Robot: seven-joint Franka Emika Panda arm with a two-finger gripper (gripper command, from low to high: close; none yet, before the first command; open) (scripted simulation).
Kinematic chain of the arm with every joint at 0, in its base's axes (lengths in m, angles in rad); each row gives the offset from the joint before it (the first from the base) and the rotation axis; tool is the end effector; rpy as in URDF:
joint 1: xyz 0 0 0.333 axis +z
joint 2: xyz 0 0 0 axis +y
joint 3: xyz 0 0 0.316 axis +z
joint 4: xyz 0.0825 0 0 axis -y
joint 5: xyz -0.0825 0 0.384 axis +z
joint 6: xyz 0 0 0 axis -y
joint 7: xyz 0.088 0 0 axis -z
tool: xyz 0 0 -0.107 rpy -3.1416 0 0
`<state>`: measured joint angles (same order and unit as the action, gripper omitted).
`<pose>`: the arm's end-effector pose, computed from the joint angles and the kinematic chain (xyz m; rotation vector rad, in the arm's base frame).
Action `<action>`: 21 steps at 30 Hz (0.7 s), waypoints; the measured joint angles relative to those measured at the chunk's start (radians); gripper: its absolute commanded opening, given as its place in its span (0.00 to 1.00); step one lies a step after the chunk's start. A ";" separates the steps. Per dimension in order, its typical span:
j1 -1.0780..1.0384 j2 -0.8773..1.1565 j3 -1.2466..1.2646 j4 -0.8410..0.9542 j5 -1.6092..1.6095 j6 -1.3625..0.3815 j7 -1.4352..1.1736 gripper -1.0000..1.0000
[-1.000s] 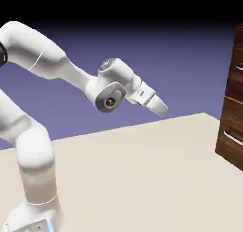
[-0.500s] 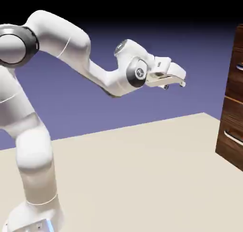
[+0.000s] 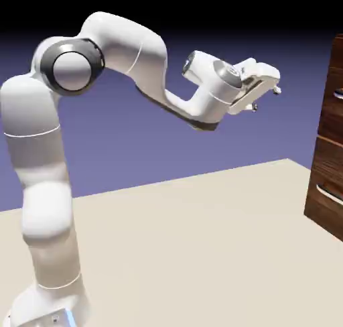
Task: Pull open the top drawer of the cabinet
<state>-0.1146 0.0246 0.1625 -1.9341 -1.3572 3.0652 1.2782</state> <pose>0.5839 0.1049 0.5512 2.5579 0.0951 1.6874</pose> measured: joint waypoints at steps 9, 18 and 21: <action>-0.037 0.171 0.047 0.253 -0.391 0.008 0.155 0.50; -0.073 0.343 0.094 0.505 -0.783 0.016 0.310 0.50; -0.085 0.400 0.109 0.589 -0.913 0.019 0.361 0.50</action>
<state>-0.2000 0.4247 0.2718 -1.3447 -2.2704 3.0842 1.6396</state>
